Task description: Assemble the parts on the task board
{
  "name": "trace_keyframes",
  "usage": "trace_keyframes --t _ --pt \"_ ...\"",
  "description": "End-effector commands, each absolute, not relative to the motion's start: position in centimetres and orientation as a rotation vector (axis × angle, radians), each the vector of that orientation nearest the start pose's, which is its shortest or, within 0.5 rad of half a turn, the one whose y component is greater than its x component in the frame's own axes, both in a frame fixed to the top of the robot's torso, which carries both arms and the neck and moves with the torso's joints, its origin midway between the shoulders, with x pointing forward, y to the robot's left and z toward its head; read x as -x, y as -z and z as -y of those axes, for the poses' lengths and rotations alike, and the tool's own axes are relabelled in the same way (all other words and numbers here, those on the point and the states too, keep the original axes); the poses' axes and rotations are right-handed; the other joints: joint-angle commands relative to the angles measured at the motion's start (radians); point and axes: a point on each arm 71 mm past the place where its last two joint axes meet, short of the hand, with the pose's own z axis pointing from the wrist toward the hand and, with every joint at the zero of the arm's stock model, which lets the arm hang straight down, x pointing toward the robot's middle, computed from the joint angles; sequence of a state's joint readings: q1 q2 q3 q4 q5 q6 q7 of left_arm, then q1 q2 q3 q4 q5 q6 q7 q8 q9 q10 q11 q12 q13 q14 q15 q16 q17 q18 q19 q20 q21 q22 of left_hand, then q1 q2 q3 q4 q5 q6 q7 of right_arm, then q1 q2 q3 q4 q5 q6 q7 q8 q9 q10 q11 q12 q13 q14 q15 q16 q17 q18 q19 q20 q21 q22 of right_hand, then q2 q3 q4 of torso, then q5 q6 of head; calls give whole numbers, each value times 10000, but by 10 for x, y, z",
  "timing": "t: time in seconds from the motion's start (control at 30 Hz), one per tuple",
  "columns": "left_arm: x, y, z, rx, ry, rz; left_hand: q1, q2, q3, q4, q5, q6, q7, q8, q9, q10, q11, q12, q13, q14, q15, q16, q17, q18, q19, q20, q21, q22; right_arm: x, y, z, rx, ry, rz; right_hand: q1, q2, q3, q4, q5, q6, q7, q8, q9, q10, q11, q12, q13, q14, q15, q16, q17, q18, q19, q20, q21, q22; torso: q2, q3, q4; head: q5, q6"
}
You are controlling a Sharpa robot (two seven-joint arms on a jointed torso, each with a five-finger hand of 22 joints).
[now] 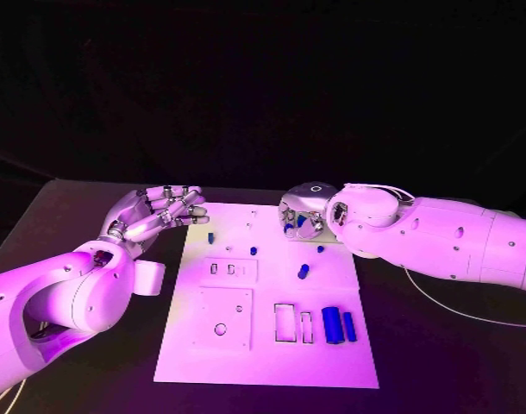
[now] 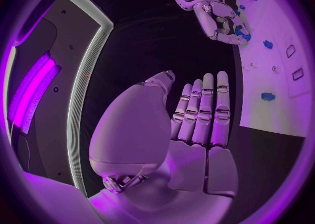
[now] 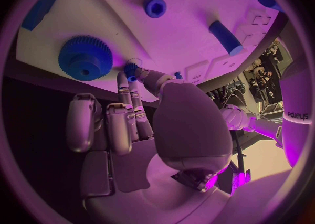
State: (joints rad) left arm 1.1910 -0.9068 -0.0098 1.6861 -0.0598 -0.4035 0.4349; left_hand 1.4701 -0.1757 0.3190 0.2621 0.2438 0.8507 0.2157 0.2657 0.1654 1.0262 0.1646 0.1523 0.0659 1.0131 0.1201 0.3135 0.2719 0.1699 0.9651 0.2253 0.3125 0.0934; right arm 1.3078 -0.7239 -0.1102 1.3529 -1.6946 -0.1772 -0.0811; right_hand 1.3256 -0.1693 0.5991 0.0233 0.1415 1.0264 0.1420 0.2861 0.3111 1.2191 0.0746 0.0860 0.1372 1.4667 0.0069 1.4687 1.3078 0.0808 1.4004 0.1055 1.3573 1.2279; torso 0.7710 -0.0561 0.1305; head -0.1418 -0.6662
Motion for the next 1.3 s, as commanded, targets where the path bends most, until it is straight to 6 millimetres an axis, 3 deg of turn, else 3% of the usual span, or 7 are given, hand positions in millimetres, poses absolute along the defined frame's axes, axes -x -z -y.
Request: trace_keyframes --t 0.03,0.53,0.9,1.17,1.3 --pt "-461 153 -195 10159 16106 -13715 66 -40 60 -28 -40 -56 107 -30 -1 -12 54 -52 -9 16 7 10 14 141 93 0 33 -15 -519 171 184 4941 -4246 -16296 80 56 43 -82 132 47 9 51 43 82 20 -31 13 616 -73 50 308 -122 8 -19 62 54 6 -2 12 -10 35" --pt "-462 154 -195 10170 16099 -13737 107 -29 107 -68 -36 -74 116 -43 -6 -22 63 -96 -8 -5 14 -11 27 137 88 -2 26 -24 -521 146 171 4599 -4500 -14666 -2 4 51 -100 140 30 25 62 102 86 39 -78 -3 623 -58 79 344 -133 21 -10 112 133 32 -19 47 -14 157" --pt "-461 154 -191 10140 16214 -13795 118 -28 120 -79 -35 -77 117 -46 -7 -24 66 -107 -8 -9 16 -16 31 137 87 -3 24 -26 -532 148 147 4739 -4714 -14360 -27 5 56 -93 106 29 20 65 116 93 38 -86 -7 623 -56 81 342 -135 22 -7 121 149 50 -17 102 -12 144" --pt "-460 152 -191 10112 16249 -13795 118 -28 120 -79 -35 -77 117 -46 -7 -24 66 -107 -8 -9 16 -16 31 137 87 -3 24 -26 -538 152 137 4772 -4709 -14298 -27 5 56 -93 106 29 20 65 116 93 38 -86 -7 623 -56 81 342 -135 22 -7 121 149 95 -57 151 -1 183" --pt "-460 151 -191 10089 16281 -13793 125 -28 130 -88 -35 -80 117 -48 -8 -26 67 -118 -8 -12 17 -20 35 136 87 -3 23 -28 -540 154 133 4814 -4729 -14298 -40 9 64 -88 95 19 22 61 123 86 41 -98 -12 624 -55 86 348 -135 20 -5 124 153 120 -56 155 16 113"
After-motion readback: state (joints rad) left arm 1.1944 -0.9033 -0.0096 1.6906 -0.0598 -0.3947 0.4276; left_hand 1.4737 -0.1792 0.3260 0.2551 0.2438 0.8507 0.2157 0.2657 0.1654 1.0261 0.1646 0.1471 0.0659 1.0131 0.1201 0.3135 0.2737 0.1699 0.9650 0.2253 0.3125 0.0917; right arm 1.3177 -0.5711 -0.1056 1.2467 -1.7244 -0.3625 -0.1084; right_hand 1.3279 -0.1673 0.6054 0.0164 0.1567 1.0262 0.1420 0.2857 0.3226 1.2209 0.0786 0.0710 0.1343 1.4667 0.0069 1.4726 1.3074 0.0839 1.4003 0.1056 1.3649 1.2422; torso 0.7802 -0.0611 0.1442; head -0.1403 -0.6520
